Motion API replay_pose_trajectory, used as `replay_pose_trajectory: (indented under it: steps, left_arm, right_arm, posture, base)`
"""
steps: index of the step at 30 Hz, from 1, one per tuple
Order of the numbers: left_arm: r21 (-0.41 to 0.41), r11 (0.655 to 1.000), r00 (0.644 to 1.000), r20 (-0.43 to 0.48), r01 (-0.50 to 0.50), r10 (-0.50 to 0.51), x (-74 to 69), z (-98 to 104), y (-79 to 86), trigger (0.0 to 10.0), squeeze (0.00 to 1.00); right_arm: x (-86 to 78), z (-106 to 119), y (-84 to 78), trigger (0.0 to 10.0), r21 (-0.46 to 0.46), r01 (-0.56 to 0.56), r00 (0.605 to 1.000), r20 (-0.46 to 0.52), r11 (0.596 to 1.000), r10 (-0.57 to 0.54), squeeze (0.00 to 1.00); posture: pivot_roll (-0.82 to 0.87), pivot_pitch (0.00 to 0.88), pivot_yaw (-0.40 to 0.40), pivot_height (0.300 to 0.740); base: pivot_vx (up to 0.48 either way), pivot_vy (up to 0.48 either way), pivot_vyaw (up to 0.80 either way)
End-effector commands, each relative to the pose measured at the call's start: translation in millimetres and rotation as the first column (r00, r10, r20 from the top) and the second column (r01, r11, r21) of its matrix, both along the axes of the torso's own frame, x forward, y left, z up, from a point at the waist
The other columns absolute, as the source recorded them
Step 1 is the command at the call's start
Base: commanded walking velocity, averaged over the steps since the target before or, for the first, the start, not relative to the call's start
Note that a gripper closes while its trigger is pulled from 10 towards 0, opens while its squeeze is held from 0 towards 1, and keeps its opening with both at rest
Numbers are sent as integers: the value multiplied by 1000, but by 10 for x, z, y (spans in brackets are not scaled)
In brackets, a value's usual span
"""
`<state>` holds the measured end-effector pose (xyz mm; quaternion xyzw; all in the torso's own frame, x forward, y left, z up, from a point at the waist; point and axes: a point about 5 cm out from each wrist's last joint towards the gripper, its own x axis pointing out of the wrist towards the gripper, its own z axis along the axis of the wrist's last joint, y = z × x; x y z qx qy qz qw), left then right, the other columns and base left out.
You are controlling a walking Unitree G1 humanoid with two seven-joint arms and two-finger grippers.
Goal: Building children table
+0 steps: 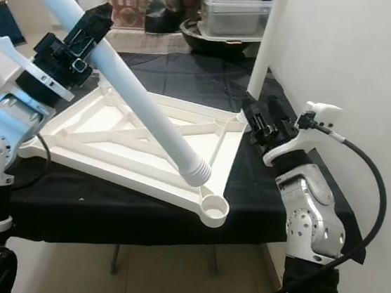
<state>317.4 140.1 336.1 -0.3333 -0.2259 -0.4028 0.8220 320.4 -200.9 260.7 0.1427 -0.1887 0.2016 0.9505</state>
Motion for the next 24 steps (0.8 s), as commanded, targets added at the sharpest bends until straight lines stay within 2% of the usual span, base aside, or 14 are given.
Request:
replay_pose_trajectory:
  steps: [1, 19, 24]
  left_arm:
    - [5, 1000, 1000, 28, 9, -9, 1, 39, -11, 10000, 0]
    - [17, 999, 998, 41, 39, -39, 75, 24, -61, 10000, 0]
    - [46, 997, 996, 59, 63, -65, 114, 75, -90, 10000, 0]
  right_arm:
    - [-13, 83, 60, 10000, -14, -12, 999, 33, 1000, 12, 0]
    - [-10, 80, 117, 10000, -32, -17, 999, 48, 999, 18, 0]
    - [-19, 96, 218, 10000, -58, -18, 998, 67, 998, 21, 0]
  posture:
    - [-36, 0, 47, 740]
    - [-35, 0, 45, 740]
    - [-5, 0, 43, 740]
  base:
    - [0, 0, -769]
    - [0, 0, -771]
    - [0, 0, -80]
